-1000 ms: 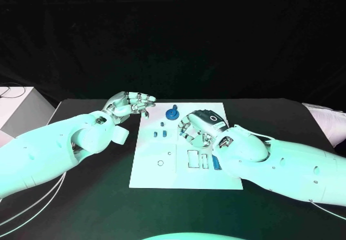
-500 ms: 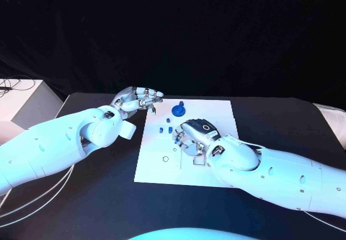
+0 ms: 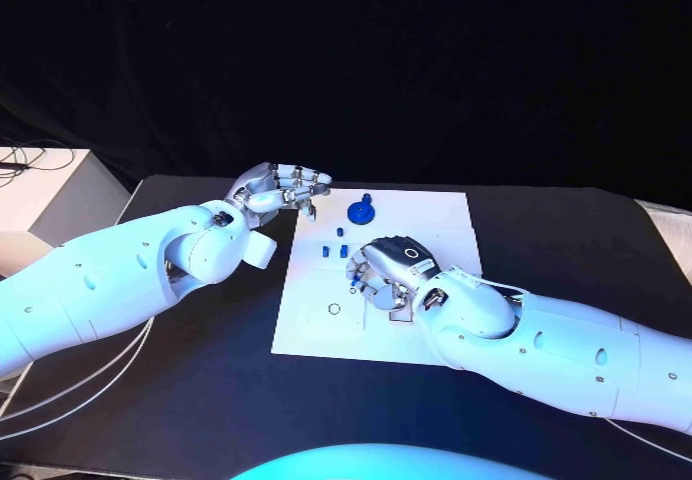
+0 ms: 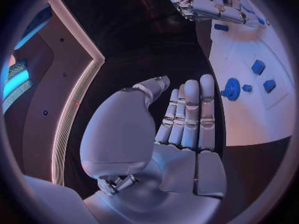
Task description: Assemble the parts on the task board
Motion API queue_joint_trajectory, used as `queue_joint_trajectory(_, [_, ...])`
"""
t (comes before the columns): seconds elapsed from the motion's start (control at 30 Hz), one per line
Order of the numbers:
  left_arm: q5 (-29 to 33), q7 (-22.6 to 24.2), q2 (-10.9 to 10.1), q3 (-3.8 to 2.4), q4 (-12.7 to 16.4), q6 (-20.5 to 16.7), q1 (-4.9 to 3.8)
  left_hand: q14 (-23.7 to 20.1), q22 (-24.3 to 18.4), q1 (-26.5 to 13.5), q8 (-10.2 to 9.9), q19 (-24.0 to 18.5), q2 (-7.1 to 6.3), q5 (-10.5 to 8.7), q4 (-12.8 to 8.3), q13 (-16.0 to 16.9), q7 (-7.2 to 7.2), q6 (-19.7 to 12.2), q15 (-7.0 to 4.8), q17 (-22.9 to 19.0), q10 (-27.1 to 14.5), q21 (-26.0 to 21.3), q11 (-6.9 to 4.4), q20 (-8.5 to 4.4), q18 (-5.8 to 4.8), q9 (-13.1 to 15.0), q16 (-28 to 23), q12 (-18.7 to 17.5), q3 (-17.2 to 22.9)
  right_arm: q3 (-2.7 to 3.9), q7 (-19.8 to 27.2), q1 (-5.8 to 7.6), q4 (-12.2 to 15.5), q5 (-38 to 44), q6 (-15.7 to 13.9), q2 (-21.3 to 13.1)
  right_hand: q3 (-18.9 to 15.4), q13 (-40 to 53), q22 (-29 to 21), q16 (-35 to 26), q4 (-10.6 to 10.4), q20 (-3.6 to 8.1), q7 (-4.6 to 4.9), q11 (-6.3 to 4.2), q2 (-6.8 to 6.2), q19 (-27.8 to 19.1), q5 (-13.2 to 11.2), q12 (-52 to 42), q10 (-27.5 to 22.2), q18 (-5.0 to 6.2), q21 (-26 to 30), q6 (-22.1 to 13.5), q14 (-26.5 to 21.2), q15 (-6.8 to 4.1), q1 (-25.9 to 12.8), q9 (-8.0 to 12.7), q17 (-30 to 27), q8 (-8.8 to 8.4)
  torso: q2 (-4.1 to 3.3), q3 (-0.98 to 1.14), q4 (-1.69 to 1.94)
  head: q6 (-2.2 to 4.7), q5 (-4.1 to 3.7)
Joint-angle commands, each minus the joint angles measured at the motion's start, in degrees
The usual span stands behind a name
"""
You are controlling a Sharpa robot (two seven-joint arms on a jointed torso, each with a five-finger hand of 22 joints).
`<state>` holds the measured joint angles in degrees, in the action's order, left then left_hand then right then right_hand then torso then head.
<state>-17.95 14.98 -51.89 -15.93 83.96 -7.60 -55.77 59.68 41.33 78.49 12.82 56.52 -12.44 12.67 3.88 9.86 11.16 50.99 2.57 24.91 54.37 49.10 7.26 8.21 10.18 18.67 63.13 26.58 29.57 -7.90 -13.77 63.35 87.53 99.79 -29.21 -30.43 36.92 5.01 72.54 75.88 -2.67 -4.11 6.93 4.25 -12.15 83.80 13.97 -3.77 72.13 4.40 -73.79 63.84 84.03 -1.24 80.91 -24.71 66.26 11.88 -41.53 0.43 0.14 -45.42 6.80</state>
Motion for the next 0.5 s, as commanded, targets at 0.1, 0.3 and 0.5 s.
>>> queue_joint_trajectory(0.1, [0.44,0.31,0.11,-0.05,0.15,0.17,0.03,0.08,0.06,0.37,-0.15,0.49,-0.13,0.14,0.24,-0.08,-0.02,-0.42,0.29,-0.06,-0.45,0.32,-0.02,-0.03,0.36,-0.07,-0.21,-0.05,-0.24,-0.10,0.00,-0.17,-0.10,1.07,1.77,0.13,0.30,0.35,-0.06,0.12,0.11,0.23,0.07,-1.14,0.52,0.35,0.14,-0.15,1.73,-0.44,0.07,0.14,2.14,-0.45,-0.22,-0.06,-0.01,0.32,0.04,-0.02,0.10,-0.46,0.08])
queue_joint_trajectory(0.3, [0.44,0.18,0.07,-0.05,0.09,0.30,0.03,0.08,0.06,0.37,-0.15,0.49,-0.13,0.14,0.24,-0.08,-0.02,-0.42,0.29,-0.06,-0.45,0.32,-0.02,-0.03,0.36,-0.07,-0.21,-0.05,-0.24,-0.16,0.07,-0.26,-0.22,1.03,2.12,0.23,0.30,0.35,-0.06,0.12,0.11,0.23,0.07,-1.14,0.52,0.35,0.14,-0.15,1.73,-0.44,0.07,0.14,2.14,-0.45,-0.22,-0.06,-0.01,0.32,0.06,0.00,0.00,-0.67,0.16])
queue_joint_trajectory(0.5, [0.44,0.12,0.10,-0.05,0.10,0.43,0.03,0.08,0.06,0.37,-0.15,0.49,-0.13,0.14,0.24,-0.08,-0.02,-0.42,0.29,-0.06,-0.45,0.32,-0.02,-0.03,0.36,-0.07,-0.21,-0.05,-0.24,-0.23,0.06,-0.34,-0.63,1.02,2.82,0.44,0.38,0.35,-0.08,0.12,0.17,0.22,0.10,-1.12,0.52,0.32,0.21,-0.13,1.73,-0.43,0.10,0.11,2.12,-0.43,-0.29,-0.10,-0.07,0.34,0.05,-0.08,0.07,-0.79,0.15])
